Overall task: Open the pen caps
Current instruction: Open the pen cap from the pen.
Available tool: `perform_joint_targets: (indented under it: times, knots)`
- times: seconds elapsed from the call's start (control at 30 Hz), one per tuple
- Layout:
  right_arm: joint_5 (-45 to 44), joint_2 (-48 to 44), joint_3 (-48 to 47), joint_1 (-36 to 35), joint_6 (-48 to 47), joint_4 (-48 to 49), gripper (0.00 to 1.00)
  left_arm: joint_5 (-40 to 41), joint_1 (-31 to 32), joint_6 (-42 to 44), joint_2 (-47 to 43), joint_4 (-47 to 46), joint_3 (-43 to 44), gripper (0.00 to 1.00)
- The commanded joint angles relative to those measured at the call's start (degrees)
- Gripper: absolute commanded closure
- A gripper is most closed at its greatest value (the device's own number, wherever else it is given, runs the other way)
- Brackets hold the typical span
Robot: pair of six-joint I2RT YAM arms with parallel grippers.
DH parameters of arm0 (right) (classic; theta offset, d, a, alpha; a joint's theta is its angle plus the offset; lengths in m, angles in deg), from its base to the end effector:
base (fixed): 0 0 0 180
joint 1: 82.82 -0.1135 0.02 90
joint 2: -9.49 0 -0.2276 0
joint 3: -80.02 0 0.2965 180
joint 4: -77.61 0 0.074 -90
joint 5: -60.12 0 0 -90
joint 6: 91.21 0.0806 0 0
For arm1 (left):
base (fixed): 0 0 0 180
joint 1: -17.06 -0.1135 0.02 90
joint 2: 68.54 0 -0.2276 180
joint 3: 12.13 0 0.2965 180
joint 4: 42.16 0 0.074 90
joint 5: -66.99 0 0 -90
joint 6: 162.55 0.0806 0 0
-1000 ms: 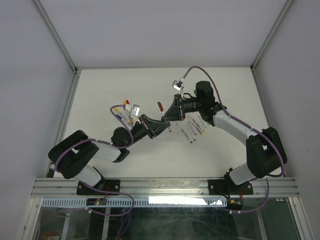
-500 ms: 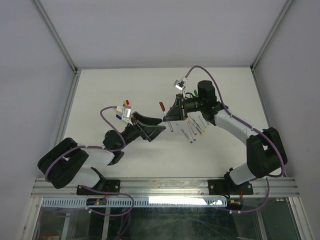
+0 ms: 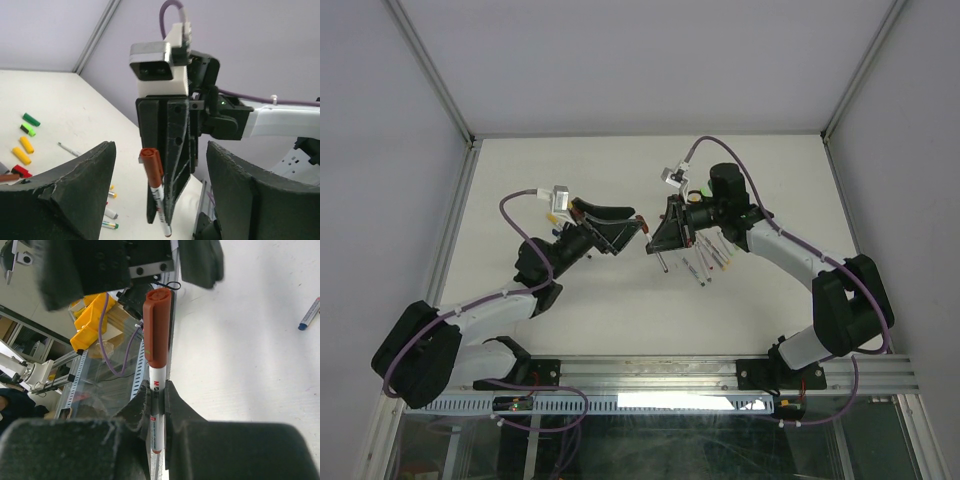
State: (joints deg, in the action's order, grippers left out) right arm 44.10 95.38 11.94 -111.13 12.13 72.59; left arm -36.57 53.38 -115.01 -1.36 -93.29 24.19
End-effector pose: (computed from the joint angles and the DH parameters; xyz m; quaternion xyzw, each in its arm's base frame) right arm 0.2931 0.2459 0.2125 -0.4167 0.6164 0.6256 0.2348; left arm 0.2540 -0.2102 0.2240 0.0663 0.5720 -0.5692 0.5869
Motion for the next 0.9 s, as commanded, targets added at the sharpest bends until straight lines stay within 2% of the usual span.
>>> perform_joint_targets:
  times: [0.0,0.03,0.27,0.4,0.53,0.6,0.67,0.73,0.8,0.83,0.87]
  knots:
    - [2.57,-0.54,-2.76,-0.43,-1.29,1.13,1.0,-2.91,-0.15,0.14,2.79,-0.07,2.58,0.33]
    - [2.62,-0.42,-2.75,-0.48,-1.18,1.16,1.0,-3.82,-0.18,-0.24,3.43,-0.64,2.98,0.41]
    - [3.25,0.31,-2.84,-0.63,-0.55,1.47,1.0,-7.21,-0.14,-1.2,5.61,-2.74,4.3,0.71]
    - [3.55,0.69,-2.84,-0.73,-0.16,1.76,1.0,-9.01,-0.12,-1.14,5.89,-4.43,4.23,0.99]
    - [3.0,0.81,-2.84,-0.71,0.21,1.95,0.97,-9.48,-0.15,-0.92,5.78,-5.57,4.02,1.0]
    - [1.9,0.5,-2.65,-0.81,0.32,1.99,0.83,-8.24,-0.11,-1.0,5.5,-5.53,3.73,1.0]
    - [0.62,0.04,-2.34,-1.14,0.12,2.0,0.75,-6.44,-0.13,-1.19,5.38,-5.58,3.38,1.0]
    - [-0.82,-0.24,-2.27,-1.64,-0.09,1.73,0.73,-4.31,-0.16,-1.58,5.31,-5.91,3.02,1.0]
    - [-2.21,-0.17,-2.6,-2.25,-0.82,0.59,0.75,-1.63,-0.11,-2.13,5.52,-6.88,2.54,1.0]
    - [-2.71,0.0,-2.95,-2.51,-1.21,-0.11,0.84,-0.46,-0.16,-2.37,5.58,-7.53,2.25,1.0]
    - [-2.97,0.21,-3.32,-2.73,-1.53,-0.85,0.99,0.68,-0.11,-2.44,5.66,-7.92,2.06,1.0]
